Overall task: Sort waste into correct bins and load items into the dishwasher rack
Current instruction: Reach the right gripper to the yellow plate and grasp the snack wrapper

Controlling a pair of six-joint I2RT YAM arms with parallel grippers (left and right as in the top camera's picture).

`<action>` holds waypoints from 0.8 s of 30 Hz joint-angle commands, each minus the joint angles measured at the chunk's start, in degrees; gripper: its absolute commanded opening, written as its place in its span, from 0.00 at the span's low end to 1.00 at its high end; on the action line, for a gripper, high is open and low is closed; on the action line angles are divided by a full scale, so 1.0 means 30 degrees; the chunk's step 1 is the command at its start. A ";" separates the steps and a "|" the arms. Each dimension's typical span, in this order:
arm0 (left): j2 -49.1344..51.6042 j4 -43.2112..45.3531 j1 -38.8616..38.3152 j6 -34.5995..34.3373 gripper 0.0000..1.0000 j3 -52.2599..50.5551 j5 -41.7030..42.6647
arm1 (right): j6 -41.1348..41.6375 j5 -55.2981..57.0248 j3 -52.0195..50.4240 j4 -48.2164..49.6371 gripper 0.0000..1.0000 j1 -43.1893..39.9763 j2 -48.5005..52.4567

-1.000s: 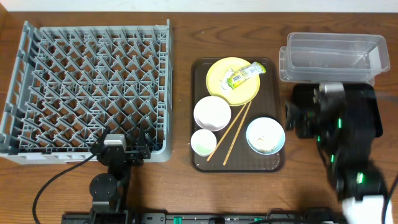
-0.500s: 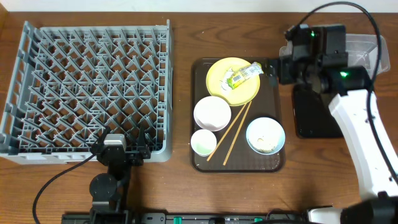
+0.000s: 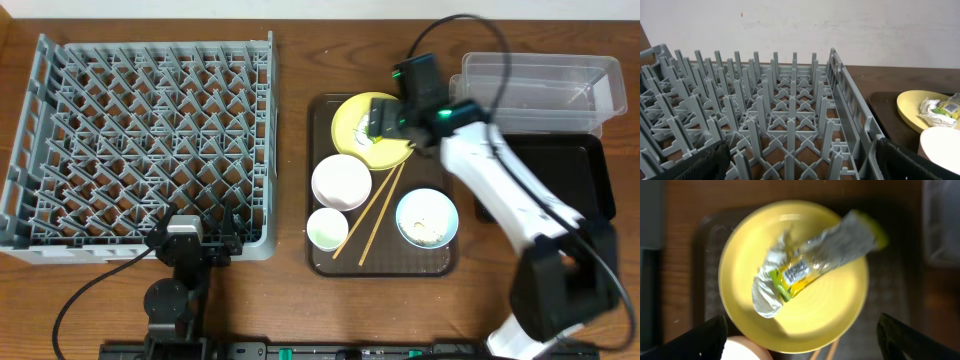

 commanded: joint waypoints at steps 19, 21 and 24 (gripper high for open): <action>0.1348 -0.0627 0.0080 0.0175 0.94 -0.0328 0.0262 | 0.6244 0.2025 0.0386 0.3818 0.68 0.0430 0.4583; 0.1348 -0.0619 0.0080 0.0182 0.94 -0.0328 0.0262 | 0.6244 0.2091 0.0328 0.3810 0.67 0.0393 0.4641; 0.1348 -0.0583 0.0080 0.0182 0.94 -0.0328 0.0262 | 0.6244 0.2098 0.0299 0.3810 0.67 0.0401 0.4816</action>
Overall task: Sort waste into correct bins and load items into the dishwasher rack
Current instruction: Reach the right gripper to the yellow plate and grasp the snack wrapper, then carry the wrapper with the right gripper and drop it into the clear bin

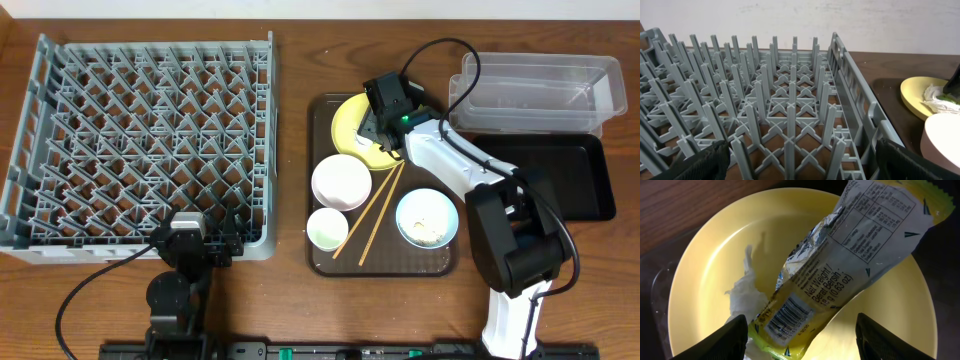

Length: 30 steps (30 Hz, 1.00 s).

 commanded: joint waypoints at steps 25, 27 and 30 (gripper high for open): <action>0.0015 0.0350 0.0080 0.0175 0.94 0.0364 0.0262 | -0.4969 -0.0758 0.0299 -0.3191 0.01 -0.0240 -0.3322; 0.0015 0.0350 0.0080 0.0175 0.94 0.0415 0.0277 | -0.5865 -0.0765 0.0299 -0.3636 0.01 -0.0386 -0.4364; 0.0015 0.0335 0.0080 0.0175 0.94 0.0415 0.0270 | -0.6623 -0.0758 0.0299 -0.3818 0.01 -0.0634 -0.5406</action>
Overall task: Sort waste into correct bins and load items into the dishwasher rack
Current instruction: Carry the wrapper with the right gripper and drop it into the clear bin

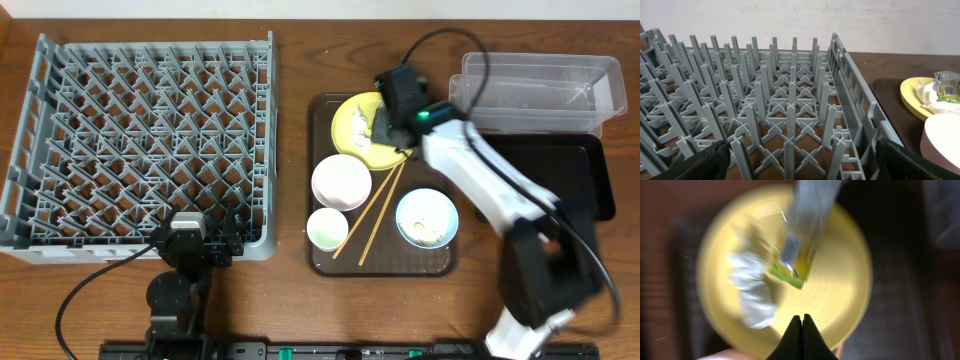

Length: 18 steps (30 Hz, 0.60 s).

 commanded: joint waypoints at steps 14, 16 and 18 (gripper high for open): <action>-0.0022 -0.0058 0.0080 0.0182 0.94 0.0430 0.0255 | -0.1647 0.0663 0.0284 0.5617 0.72 -0.0481 0.3228; -0.0022 -0.0058 0.0080 0.0182 0.94 0.0430 0.0255 | -0.1654 0.0663 0.0284 0.6113 0.72 -0.0481 0.3985; -0.0022 -0.0095 0.0080 0.0182 0.94 0.0430 0.0262 | -0.1639 0.0678 0.0284 0.6455 0.72 -0.0481 0.4626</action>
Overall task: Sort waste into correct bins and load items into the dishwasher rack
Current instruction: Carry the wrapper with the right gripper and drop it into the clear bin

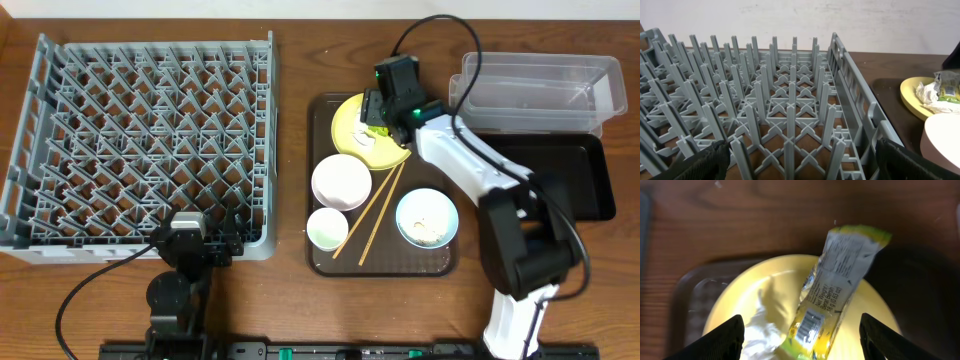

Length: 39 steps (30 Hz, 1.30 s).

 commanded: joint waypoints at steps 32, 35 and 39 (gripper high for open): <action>-0.0029 -0.0954 0.0080 0.0182 0.94 0.0430 0.0255 | -0.3344 0.0772 0.0022 -0.6477 0.01 -0.2943 -0.6448; -0.0029 -0.0962 0.0080 0.0175 0.94 0.0430 0.0262 | -0.2419 0.2317 0.0022 -0.5974 0.01 -0.4495 -0.6805; -0.0029 -0.0962 0.0080 0.0175 0.94 0.0430 0.0270 | -0.2171 0.2637 0.0015 -0.5399 0.01 -0.6448 -0.6557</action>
